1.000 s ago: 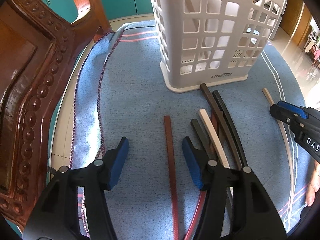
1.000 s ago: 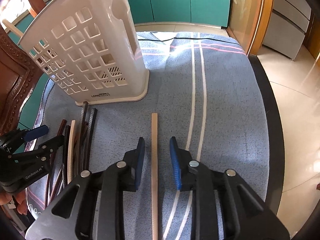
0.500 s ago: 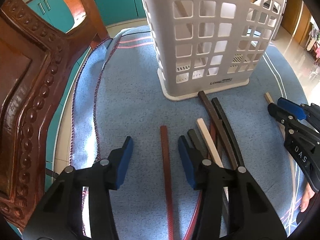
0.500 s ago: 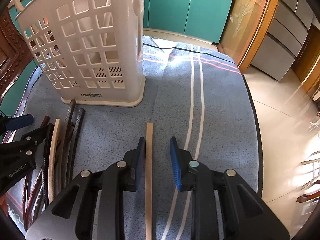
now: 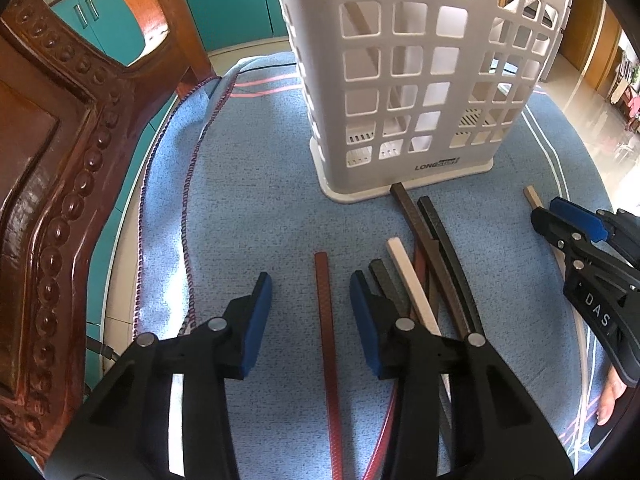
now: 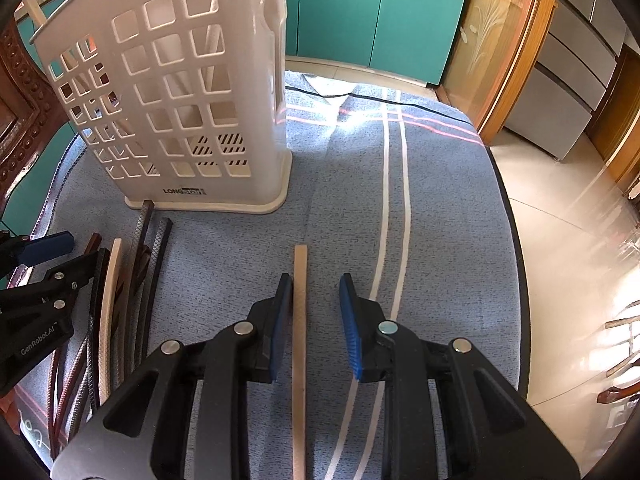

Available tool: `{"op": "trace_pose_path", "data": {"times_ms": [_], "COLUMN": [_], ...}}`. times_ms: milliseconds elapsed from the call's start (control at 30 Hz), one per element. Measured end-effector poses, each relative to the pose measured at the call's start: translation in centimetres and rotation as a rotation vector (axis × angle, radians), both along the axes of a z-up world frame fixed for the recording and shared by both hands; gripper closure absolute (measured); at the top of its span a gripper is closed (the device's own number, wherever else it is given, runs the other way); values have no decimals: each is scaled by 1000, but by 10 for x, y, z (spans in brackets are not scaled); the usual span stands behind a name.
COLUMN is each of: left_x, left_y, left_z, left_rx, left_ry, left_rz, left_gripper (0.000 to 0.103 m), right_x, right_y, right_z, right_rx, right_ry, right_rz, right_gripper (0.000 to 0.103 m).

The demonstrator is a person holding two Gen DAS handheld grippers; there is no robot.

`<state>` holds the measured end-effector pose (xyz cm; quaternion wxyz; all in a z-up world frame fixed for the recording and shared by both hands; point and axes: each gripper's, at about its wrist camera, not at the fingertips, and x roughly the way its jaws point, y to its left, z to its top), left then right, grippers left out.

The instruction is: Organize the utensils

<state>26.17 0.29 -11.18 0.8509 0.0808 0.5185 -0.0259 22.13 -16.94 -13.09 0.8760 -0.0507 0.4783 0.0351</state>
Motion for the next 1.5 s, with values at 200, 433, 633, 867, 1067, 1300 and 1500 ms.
{"op": "trace_pose_path", "data": {"times_ms": [200, 433, 633, 867, 1067, 1300, 1500], "left_x": [2, -1, -30, -83, -118, -92, -48], "left_y": [-4, -5, 7, 20, 24, 37, 65], "left_z": [-1, 14, 72, 158, 238, 296, 284], "left_rx": [-58, -104, -206, -320, -413, -484, -543], "left_ry": [15, -27, -184, -391, -590, -769, -767], "left_rz": [-35, -25, -41, -98, -142, -63, 96], "left_gripper": [93, 96, 96, 96, 96, 96, 96], "right_x": [-1, -4, -26, -65, -81, -75, -56], "right_y": [0, -6, -16, -34, -39, -36, -35], "right_z": [1, 10, 60, 131, 194, 279, 306], "right_rx": [24, 143, 231, 336, 422, 431, 419], "right_ry": [4, -1, -138, -269, -390, -596, -775], "right_rz": [14, 28, 63, 129, 153, 128, 18], "right_gripper": [87, 96, 96, 96, 96, 96, 96]}}
